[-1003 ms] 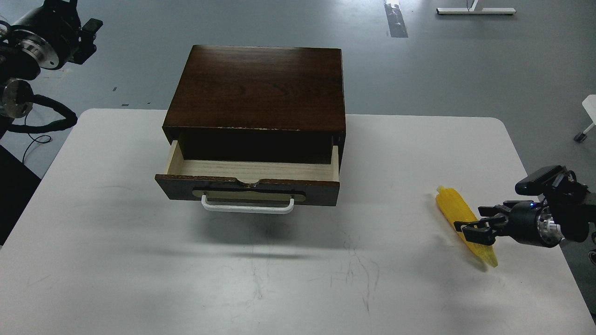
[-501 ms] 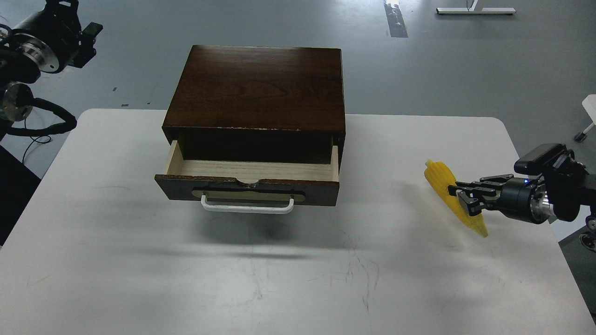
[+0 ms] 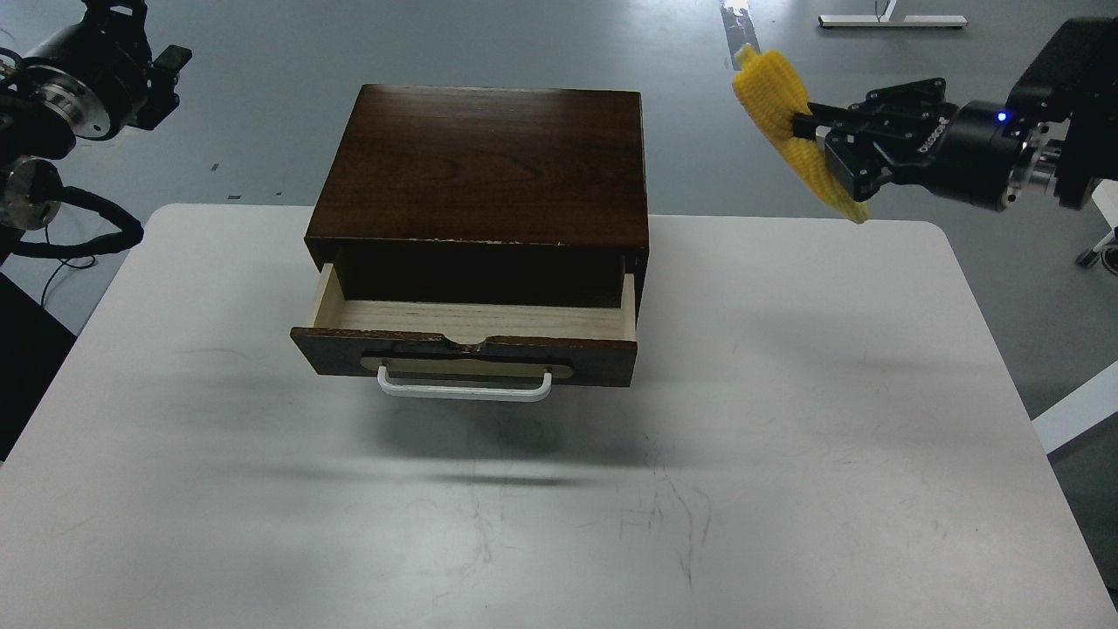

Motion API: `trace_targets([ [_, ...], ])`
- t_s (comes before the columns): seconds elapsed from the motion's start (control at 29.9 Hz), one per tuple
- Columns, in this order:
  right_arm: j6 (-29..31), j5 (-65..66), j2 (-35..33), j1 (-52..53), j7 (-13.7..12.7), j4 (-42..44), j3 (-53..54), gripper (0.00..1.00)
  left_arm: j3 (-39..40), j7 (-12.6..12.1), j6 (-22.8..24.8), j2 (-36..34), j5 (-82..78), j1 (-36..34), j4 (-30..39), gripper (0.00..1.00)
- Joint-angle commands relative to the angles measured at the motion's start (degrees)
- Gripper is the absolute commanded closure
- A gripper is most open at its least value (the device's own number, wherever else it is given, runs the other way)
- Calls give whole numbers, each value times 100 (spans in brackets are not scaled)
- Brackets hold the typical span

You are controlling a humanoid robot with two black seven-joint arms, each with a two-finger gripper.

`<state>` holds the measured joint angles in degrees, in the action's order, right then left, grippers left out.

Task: Put corn in drawer with both arms
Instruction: 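Lift the corn and carry it over the open drawer, then lower the corn into the drawer and open the right gripper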

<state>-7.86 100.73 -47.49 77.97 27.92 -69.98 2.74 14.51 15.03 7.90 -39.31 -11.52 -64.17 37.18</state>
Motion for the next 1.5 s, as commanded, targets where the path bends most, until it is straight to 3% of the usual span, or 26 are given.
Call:
trace_targets([
  [0.0,-14,17,459,376,8,-7,-1,100,-1,-1,-8,-6,1,1,0,2],
  [0.23,-171,859,1408,421,8,-7,-10,100,8,-1,-8,-59,1,1,0,2],
  [0.7,-568,1432,2235,201,8,-7,-246,100,-1,-1,-17,-94,1,1,0,2],
  [1.0,-778,1441,2604,175,8,11,-862,100,-1,-1,-26,-103,1,10,-9,2],
  [1.47,-866,1450,2780,157,8,414,-924,96,-1,-1,-26,-173,1,19,-17,2],
])
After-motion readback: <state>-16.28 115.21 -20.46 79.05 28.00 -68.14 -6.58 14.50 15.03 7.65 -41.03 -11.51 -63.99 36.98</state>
